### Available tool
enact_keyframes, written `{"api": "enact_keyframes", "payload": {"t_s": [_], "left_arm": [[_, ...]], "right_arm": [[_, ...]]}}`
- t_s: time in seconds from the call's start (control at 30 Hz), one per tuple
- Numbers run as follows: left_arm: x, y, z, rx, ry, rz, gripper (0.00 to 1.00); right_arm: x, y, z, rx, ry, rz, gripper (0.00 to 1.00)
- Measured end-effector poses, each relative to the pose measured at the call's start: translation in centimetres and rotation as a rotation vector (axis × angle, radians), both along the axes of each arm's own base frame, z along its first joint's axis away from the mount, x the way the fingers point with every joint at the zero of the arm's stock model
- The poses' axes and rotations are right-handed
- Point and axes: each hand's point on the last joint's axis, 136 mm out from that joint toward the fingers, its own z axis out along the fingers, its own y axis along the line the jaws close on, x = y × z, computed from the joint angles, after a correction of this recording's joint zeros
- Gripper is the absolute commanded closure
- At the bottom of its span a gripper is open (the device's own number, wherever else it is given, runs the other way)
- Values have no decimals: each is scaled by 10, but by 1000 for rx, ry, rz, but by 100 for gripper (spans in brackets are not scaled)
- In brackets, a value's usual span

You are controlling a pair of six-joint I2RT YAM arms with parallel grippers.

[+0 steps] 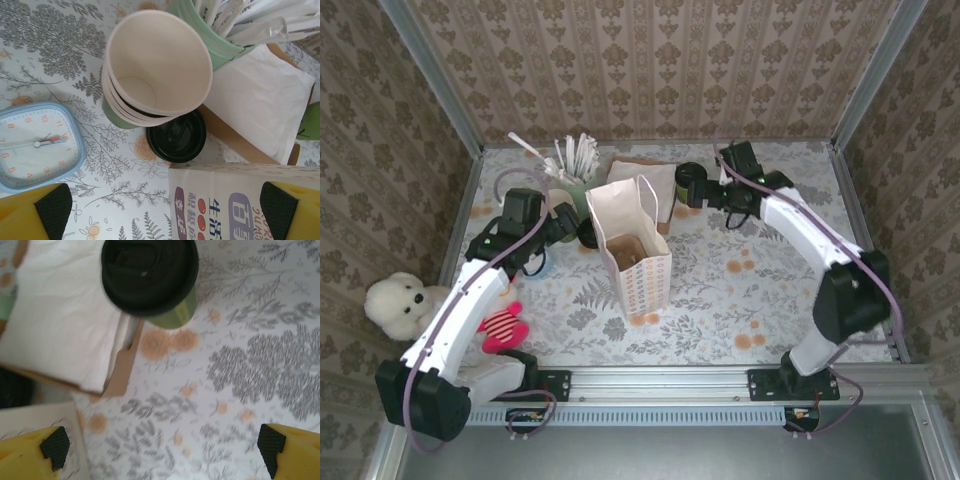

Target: Pack the takeout coffee

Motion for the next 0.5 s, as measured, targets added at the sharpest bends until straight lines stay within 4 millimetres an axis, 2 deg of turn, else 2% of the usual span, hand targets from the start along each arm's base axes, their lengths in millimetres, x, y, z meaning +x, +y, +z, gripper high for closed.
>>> {"api": "enact_keyframes", "payload": {"t_s": [0.13,0.23,0.37,0.5], "left_arm": [[-7,7,-3,15,12,18,0],[-10,12,-5,27,23,29,0],[-12,15,-2,29,16,37,0],[-13,16,1,29,5,39,0]], "right_arm": [[47,6,-11,-40,3,14,0],[73,15,-16,-53,5,43,0],[94,23,-22,-68,19,67,0],[103,26,-32,-90,40,91,0]]}}
